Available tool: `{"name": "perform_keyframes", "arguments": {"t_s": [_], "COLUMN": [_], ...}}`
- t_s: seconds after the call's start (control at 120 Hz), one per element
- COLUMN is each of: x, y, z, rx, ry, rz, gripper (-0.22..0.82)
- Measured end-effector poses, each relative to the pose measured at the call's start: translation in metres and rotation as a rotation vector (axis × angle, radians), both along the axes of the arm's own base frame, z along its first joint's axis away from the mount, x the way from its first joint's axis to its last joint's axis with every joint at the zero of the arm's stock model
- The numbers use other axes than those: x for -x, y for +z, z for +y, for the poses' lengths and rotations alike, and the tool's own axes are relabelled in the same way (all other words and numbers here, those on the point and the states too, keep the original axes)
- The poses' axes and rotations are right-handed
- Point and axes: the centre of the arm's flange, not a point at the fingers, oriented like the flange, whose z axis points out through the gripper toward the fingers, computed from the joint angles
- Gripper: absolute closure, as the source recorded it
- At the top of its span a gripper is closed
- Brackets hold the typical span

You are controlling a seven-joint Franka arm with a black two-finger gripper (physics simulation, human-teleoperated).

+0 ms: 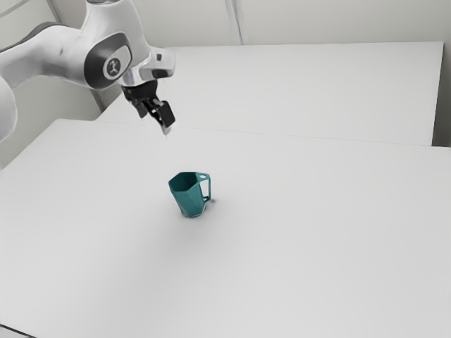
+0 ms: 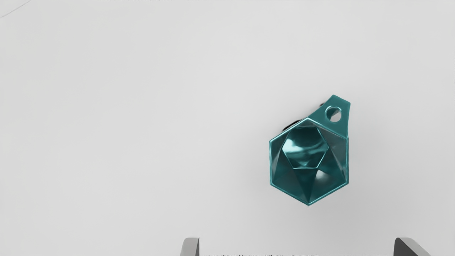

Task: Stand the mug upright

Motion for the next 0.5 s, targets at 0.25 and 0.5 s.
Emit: {"name": "perform_keyframes", "arguments": {"t_s": [0.25, 0.5], "x": [0.002, 0.005], "y": [0.022, 0.02], "z": [0.009, 0.016], "rx": [0.003, 0.005], "ry": [0.072, 0.118], "rz": [0.023, 0.047], "gripper": [0.0, 0.0]}}
